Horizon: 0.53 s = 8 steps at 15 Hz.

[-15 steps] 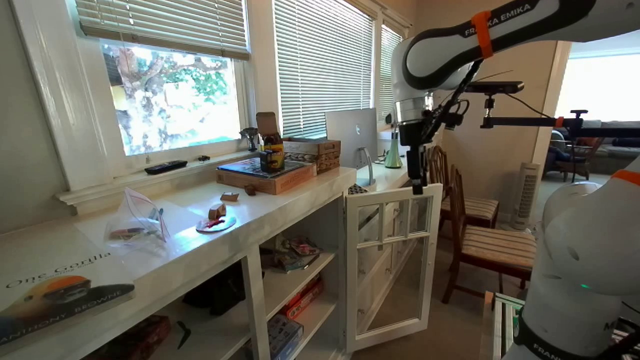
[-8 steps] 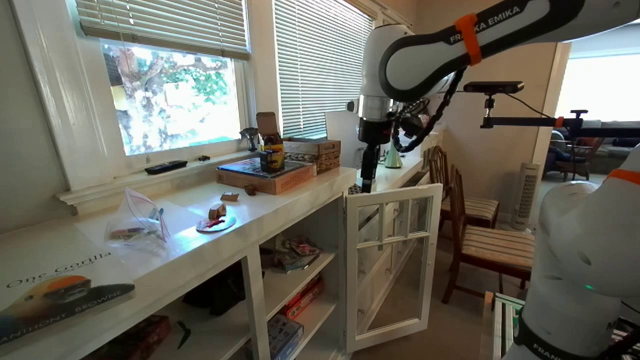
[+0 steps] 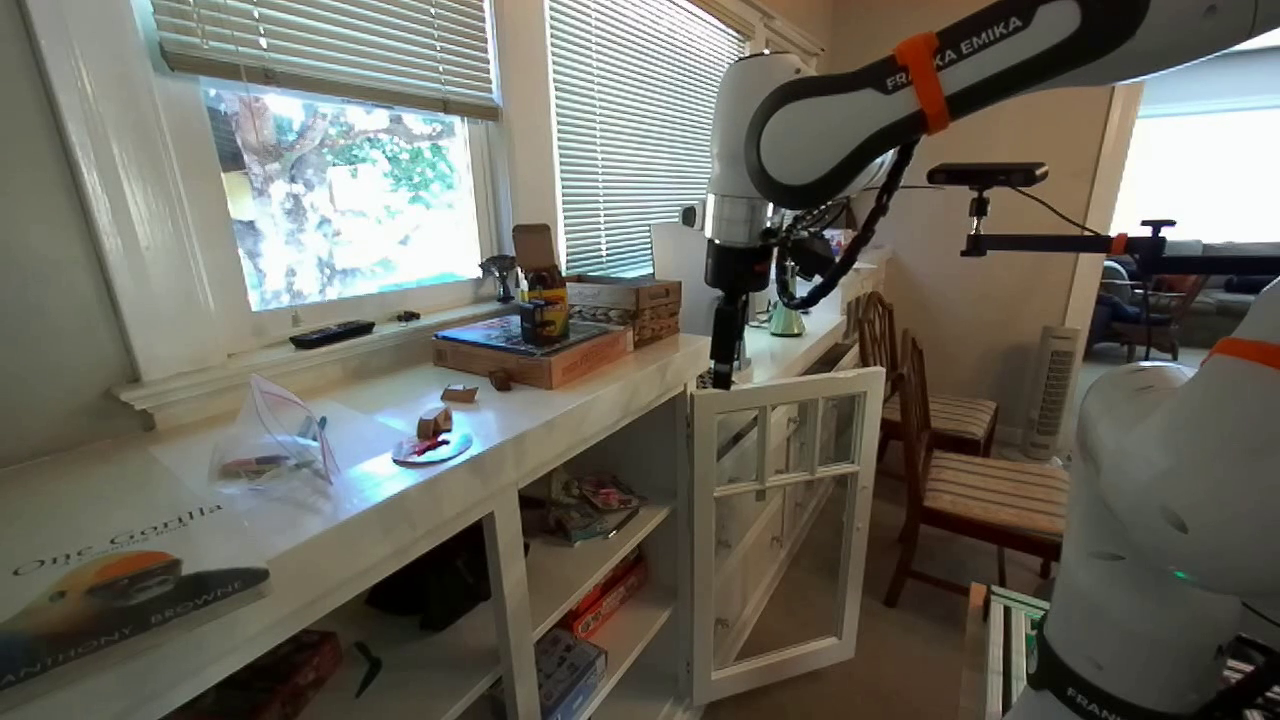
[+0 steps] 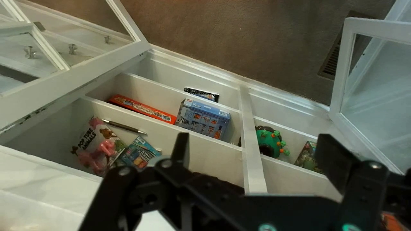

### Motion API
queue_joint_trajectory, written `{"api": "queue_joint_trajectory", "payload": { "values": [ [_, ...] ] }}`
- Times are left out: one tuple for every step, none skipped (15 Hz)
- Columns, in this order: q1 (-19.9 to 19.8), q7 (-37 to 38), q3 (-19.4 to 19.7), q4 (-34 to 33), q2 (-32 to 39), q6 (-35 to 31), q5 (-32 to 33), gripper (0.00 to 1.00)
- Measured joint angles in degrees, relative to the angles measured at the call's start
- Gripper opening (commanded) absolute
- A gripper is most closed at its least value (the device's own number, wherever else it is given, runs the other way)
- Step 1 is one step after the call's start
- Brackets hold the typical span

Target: Pick up the plastic from the counter and put it in the cabinet

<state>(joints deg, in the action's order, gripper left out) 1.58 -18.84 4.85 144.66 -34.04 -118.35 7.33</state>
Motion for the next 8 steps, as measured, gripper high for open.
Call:
{"api": "queue_joint_trajectory", "payload": {
  "values": [
    [-0.2, 0.1, -0.1, 0.0, 0.0, -0.2, 0.6, 1.0],
    [-0.6, 0.5, -0.3, 0.0, 0.0, -1.2, 1.5, 1.0],
    [-1.0, 0.7, -0.3, 0.0, 0.2, -2.7, 2.3, 1.0],
    [-1.2, 0.7, -0.3, 0.0, 0.6, -4.8, 3.0, 1.0],
    [-1.2, 0.1, -0.2, 0.0, 1.2, -7.5, 3.2, 1.0],
    [-1.1, -0.9, -0.1, 0.0, 1.9, -10.7, 3.2, 1.0],
    [-0.8, -1.7, 0.0, -0.1, 2.9, -13.8, 3.2, 1.0],
    [-0.5, -2.3, 0.2, -0.3, 4.0, -16.8, 3.0, 1.0]
  ]
}}
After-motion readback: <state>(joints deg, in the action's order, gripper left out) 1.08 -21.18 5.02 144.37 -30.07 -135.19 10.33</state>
